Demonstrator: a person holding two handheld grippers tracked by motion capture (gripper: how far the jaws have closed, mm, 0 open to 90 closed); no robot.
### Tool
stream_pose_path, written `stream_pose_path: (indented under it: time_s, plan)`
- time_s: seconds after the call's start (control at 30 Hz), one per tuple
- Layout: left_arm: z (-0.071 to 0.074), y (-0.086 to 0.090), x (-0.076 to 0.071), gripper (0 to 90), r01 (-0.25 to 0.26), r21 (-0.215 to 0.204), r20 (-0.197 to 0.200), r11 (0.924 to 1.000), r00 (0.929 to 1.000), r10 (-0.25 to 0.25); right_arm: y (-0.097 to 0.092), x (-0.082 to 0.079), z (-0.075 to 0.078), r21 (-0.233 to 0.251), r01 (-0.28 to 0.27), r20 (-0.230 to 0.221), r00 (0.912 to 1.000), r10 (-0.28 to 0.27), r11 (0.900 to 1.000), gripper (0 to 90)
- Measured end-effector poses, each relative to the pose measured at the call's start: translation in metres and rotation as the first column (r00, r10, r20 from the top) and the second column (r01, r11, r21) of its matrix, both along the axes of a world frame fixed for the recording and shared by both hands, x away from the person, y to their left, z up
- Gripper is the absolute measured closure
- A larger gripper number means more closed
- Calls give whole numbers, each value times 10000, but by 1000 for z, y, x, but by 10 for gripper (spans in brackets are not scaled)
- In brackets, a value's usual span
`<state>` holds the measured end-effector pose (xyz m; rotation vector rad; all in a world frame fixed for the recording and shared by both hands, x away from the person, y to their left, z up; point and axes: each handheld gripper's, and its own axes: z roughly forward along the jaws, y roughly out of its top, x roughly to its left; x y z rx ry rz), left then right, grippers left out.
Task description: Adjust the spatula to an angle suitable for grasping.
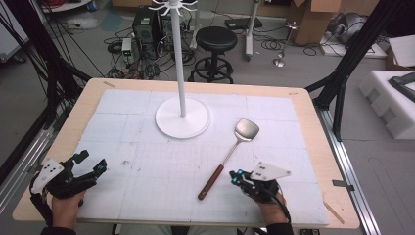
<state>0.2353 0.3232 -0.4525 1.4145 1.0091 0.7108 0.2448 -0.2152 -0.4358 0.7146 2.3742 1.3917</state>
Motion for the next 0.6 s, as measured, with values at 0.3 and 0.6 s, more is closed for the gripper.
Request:
stream_pose_path:
  time_s: [0.3, 0.6]
  plan:
    - [0, 1, 4, 223, 61, -131, -378, 9999, 9993, -66, 56, 2, -9, -1620, -2092, -929, 9762, 1962, 9644, 893]
    - [0, 1, 5, 228, 28, -153, -491, 9999, 9988, -36, 92, 23, -7, -2197, -1976, -1062, 9783, 1780, 9553, 893]
